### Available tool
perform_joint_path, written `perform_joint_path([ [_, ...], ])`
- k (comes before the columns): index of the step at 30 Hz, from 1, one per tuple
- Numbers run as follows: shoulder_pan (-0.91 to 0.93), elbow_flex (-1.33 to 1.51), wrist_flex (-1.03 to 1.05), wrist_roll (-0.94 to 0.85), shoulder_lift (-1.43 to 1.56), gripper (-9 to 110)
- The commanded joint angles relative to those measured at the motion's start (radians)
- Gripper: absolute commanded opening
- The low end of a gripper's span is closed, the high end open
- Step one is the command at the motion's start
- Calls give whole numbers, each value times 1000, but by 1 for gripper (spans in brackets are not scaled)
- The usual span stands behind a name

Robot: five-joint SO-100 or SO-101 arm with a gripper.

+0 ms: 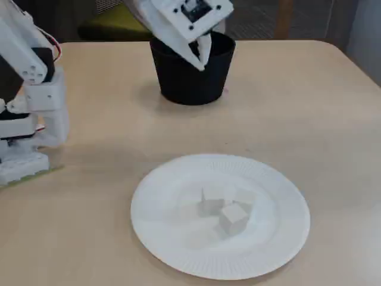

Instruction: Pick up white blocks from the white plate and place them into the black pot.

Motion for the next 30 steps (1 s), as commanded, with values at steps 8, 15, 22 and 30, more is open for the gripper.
perform_joint_path([
  [8, 250, -83, 112, 55, -77, -2],
  [15, 347, -207, 153, -61, -259, -2],
  [22, 425, -614, 298, -396, -604, -2],
  [30, 525, -868, 382, -502, -859, -2],
])
